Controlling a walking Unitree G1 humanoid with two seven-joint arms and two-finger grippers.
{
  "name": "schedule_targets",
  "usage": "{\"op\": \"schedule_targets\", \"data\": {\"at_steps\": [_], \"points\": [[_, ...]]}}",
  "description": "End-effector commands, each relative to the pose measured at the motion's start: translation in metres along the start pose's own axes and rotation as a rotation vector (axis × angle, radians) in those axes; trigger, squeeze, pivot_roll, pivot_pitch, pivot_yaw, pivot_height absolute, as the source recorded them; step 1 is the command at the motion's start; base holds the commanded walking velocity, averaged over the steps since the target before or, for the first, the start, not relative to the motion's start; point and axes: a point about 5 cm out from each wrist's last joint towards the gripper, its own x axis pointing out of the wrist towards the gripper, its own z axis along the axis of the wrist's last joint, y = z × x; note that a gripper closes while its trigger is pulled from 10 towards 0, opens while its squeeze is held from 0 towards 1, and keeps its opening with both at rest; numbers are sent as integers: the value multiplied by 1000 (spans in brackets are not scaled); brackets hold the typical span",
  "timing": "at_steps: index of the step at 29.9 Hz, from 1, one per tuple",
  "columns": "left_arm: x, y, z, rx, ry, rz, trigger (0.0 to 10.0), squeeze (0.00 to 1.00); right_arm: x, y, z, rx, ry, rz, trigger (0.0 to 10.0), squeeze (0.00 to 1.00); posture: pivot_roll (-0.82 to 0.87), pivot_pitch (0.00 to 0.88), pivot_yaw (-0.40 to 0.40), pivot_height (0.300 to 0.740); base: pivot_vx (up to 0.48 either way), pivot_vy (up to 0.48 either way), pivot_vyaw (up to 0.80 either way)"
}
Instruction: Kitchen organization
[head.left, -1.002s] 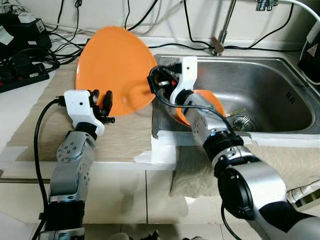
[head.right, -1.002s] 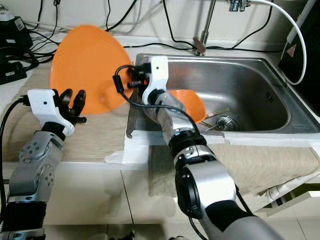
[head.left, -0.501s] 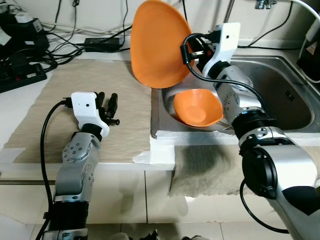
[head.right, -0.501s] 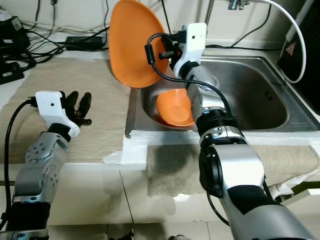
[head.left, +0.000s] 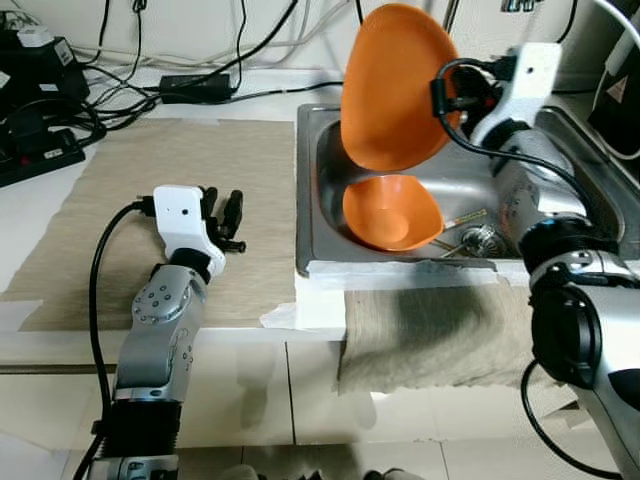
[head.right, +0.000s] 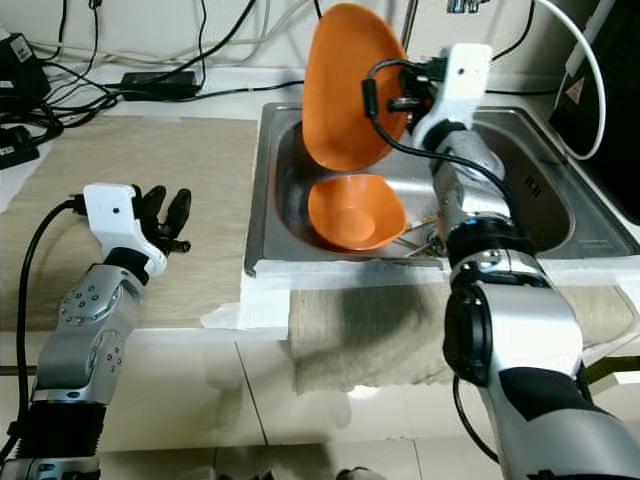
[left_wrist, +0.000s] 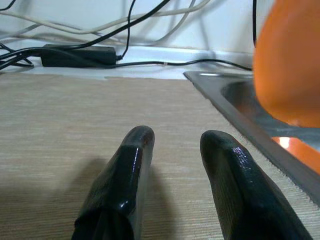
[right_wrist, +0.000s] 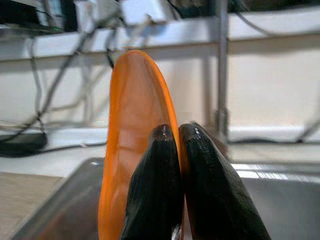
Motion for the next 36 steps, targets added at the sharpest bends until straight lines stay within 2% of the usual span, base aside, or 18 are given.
{"op": "schedule_targets", "data": {"at_steps": [1,14,17,23,36], "points": [[3,0,1,13,1,-8,10000,0,-1,-7,6,-7,-35,-26,0,0,48,0,18,740,0,0,0],[4,2,2,28,2,-15,10000,0,-15,-10,-32,46,78,-84,0,0,56,0,22,740,0,0,0],[4,3,4,39,-2,-14,10000,0,-22,-15,-45,128,113,-134,0,0,63,0,25,740,0,0,0],[4,5,6,48,-5,-15,10000,0,-31,-20,-61,227,160,-205,0,0,66,0,30,740,0,0,0],[6,5,8,55,-9,-22,10000,0,-42,-28,-78,321,221,-301,0,0,67,0,30,740,0,0,0]]}}
